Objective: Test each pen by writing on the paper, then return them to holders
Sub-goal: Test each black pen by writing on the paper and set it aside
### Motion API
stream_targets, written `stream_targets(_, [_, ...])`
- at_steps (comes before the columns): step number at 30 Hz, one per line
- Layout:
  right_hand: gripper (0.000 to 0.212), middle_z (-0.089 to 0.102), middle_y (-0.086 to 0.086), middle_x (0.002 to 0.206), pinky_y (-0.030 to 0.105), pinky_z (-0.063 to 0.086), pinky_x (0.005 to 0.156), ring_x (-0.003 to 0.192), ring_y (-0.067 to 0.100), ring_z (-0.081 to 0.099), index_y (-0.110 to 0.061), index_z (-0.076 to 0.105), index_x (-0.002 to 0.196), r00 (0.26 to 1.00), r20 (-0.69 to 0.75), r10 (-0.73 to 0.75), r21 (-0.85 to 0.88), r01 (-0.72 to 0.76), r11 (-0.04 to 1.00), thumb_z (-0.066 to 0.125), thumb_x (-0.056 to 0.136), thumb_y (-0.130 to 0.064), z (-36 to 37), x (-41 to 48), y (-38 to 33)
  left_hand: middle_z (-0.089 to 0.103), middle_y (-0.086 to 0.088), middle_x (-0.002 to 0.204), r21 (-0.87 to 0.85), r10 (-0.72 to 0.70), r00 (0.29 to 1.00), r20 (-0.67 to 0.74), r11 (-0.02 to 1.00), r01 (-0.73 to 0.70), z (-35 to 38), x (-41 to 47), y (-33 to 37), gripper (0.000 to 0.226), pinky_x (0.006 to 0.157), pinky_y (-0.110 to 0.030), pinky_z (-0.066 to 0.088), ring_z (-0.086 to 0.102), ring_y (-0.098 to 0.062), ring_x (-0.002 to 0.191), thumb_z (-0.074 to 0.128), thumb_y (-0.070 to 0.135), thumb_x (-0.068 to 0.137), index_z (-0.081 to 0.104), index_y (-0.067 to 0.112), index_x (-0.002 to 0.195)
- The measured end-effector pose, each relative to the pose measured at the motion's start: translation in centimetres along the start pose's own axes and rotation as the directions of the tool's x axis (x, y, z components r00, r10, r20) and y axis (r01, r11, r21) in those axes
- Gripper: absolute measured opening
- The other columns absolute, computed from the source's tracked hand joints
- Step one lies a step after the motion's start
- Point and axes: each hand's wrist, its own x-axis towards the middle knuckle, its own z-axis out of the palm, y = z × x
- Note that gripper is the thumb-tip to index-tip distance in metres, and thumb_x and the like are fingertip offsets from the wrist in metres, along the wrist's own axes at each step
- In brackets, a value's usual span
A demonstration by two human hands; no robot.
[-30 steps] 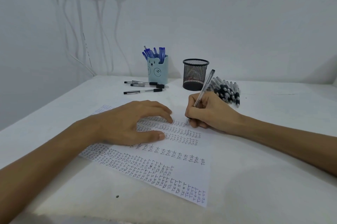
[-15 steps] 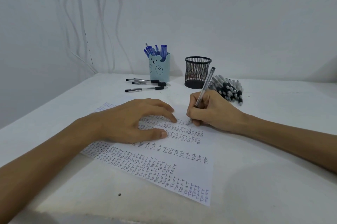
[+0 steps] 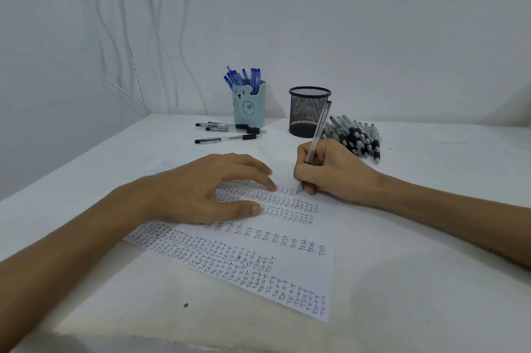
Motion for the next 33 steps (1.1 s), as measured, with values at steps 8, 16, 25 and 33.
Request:
stream_targets(8, [0.02,0.062,0.012,0.054,0.013,0.035,0.044,0.042,0.009,0.046,-0.004,0.058,0.068,1.0,-0.027,0.005,-0.035,-0.006,0.999,0.063,0.088,0.001,0.03,-0.02,-0.08,0.045,0.031,0.151,0.012,0.039,0.999,0.023,0.999,-0.04,-0.21,0.09,-0.14,0.041,0.121,-0.037,0.035,0.04,0.005,0.143,0.06,0.059,0.096,0.058,0.051,0.136])
stream_targets(16, [0.025,0.062,0.012,0.054,0.015,0.034,0.042,0.044,0.014,0.046,-0.008,0.056,0.064,0.999,-0.038,0.001,-0.053,-0.003,0.999,0.063,0.086,0.001,0.07,-0.05,-0.09,0.044,0.031,0.151,0.013,0.039,0.999,0.021,0.999,-0.039,-0.25,0.07,-0.09,0.04,0.12,-0.033,0.034,0.039,0.006,0.142,0.059,0.059,0.097,0.058,0.051,0.136])
stream_targets(25, [0.022,0.064,0.012,0.056,0.014,0.035,0.043,0.039,0.007,0.043,-0.007,0.057,0.067,0.998,-0.057,-0.013,-0.083,0.008,0.996,0.065,0.087,-0.002,-0.08,-0.12,0.05,0.044,0.033,0.15,0.021,0.032,0.999,0.021,0.999,-0.032,-0.2,0.04,-0.06,0.04,0.12,-0.033,0.035,0.04,0.007,0.141,0.06,0.058,0.096,0.058,0.052,0.135])
stream_targets(33, [0.023,0.06,0.011,0.053,0.016,0.033,0.039,0.037,0.01,0.044,-0.006,0.052,0.069,0.994,-0.098,0.039,-0.043,-0.043,0.998,0.061,0.09,-0.004,0.02,0.13,0.09,0.046,0.03,0.15,0.004,0.042,0.999,0.014,0.999,-0.043,-0.17,0.0,0.01,0.04,0.12,-0.035,0.035,0.041,0.005,0.142,0.061,0.057,0.096,0.059,0.05,0.135])
